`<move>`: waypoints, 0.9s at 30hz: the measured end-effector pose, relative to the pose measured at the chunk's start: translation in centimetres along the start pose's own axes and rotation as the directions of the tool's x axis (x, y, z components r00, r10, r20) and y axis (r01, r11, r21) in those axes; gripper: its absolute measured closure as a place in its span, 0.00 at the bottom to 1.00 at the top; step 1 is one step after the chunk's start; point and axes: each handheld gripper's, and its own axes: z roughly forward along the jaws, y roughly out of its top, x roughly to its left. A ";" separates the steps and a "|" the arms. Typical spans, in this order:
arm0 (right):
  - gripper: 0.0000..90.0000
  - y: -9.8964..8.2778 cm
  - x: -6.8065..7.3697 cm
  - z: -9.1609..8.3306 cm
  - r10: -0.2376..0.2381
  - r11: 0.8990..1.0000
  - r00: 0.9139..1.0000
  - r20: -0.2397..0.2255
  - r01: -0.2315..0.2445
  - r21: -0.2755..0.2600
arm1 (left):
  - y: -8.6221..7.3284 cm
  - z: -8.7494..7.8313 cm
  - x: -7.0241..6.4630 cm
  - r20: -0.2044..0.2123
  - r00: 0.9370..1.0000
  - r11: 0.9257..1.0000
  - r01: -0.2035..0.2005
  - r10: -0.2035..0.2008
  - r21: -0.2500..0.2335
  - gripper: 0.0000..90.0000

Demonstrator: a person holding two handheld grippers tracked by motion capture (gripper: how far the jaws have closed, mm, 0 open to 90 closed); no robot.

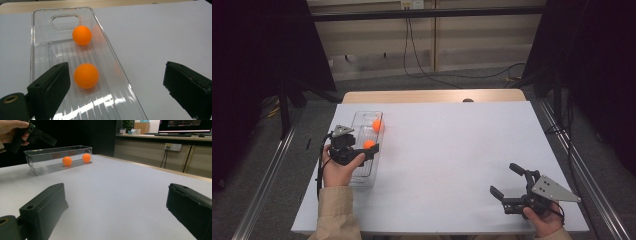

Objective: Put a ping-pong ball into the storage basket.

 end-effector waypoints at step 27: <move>0.03 0.0 0.0 0.0 0.001 1.000 1.000 -0.001 -0.001 -0.002 | -1.6 -1.4 -0.5 0.061 0.998 0.996 -0.014 0.019 -0.085 0.05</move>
